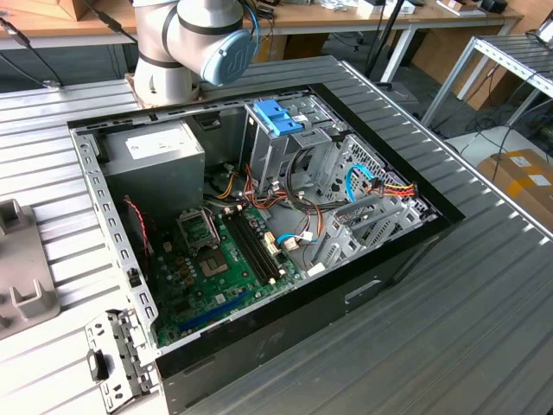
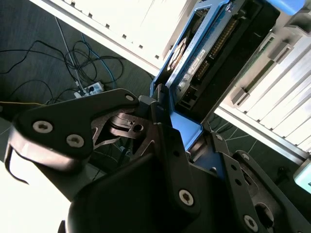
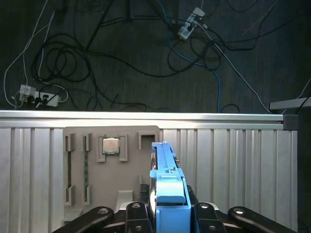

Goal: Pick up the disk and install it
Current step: 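Pick up the disk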

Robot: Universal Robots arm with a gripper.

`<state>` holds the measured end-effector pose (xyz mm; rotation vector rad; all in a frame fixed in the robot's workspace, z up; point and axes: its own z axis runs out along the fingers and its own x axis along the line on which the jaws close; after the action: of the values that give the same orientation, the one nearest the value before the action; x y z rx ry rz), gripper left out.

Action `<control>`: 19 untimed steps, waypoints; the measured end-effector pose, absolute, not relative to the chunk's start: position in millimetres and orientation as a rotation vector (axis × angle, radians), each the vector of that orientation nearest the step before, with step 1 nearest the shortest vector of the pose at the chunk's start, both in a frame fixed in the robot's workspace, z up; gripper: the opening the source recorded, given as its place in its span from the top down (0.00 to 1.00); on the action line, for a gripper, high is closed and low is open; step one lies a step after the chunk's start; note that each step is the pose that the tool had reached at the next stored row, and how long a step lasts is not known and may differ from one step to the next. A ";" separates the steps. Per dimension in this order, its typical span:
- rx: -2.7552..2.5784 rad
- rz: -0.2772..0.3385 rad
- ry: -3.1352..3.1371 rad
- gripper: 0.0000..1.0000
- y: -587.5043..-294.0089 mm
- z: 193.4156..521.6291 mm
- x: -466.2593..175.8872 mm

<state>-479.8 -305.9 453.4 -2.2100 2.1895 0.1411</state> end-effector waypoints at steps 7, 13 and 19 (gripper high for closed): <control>-2.210 0.142 2.189 0.63 -305.9 459.6 -479.8; -2.210 0.142 2.189 0.63 -305.9 464.9 -479.8; -2.209 0.143 2.189 0.63 -305.9 469.5 -479.8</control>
<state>-479.8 -305.9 469.5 -2.2093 2.1888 0.1425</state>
